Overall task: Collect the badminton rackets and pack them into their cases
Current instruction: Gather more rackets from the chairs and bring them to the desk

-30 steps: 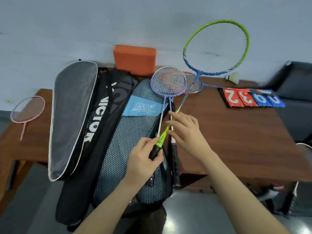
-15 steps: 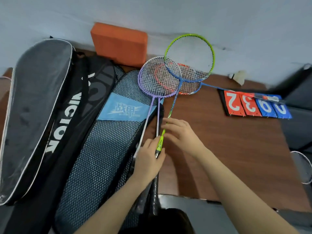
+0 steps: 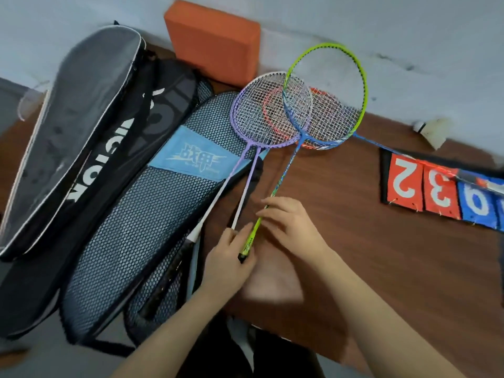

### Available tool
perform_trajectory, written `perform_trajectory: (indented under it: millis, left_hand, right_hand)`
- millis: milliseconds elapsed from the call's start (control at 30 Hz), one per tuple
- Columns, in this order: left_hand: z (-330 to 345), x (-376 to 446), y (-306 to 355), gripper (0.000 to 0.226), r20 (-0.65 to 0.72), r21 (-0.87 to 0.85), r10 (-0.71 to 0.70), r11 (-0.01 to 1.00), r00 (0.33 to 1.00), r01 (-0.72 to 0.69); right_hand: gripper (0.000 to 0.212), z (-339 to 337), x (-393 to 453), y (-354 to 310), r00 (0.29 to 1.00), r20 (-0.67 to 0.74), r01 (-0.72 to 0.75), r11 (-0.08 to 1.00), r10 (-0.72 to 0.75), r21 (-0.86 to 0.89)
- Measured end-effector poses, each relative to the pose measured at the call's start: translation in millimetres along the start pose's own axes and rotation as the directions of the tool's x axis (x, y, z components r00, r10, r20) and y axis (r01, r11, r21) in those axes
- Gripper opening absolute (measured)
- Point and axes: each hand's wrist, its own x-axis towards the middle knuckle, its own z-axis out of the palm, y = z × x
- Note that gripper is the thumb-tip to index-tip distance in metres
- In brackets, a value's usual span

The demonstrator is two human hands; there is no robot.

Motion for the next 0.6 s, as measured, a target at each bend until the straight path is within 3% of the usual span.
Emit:
perform_trajectory:
  millis: [133, 300, 433, 600]
  left_hand:
    - [14, -16, 17, 0.053, -0.018, 0.056, -0.043, 0.997, 0.999, 0.044]
    - [33, 0, 23, 0.052, 0.115, 0.334, -0.020, 0.942, 0.993, -0.019]
    - [39, 25, 27, 0.052, 0.088, 0.399, 0.021, 0.916, 0.996, -0.055]
    - [47, 79, 37, 0.052, 0.060, 0.362, 0.094, 0.926, 0.994, -0.110]
  right_hand:
    - [0.012, -5, -12, 11, 0.996, 0.074, 0.051, 0.998, -0.054, 0.047]
    - [0.014, -7, -14, 31, 0.980, 0.194, -0.045, 0.999, 0.042, 0.010]
    - [0.020, -21, -16, 46, 0.986, 0.123, -0.113, 0.994, 0.113, -0.009]
    - [0.022, -60, -9, 77, 0.966, -0.014, -0.259, 0.965, 0.259, -0.039]
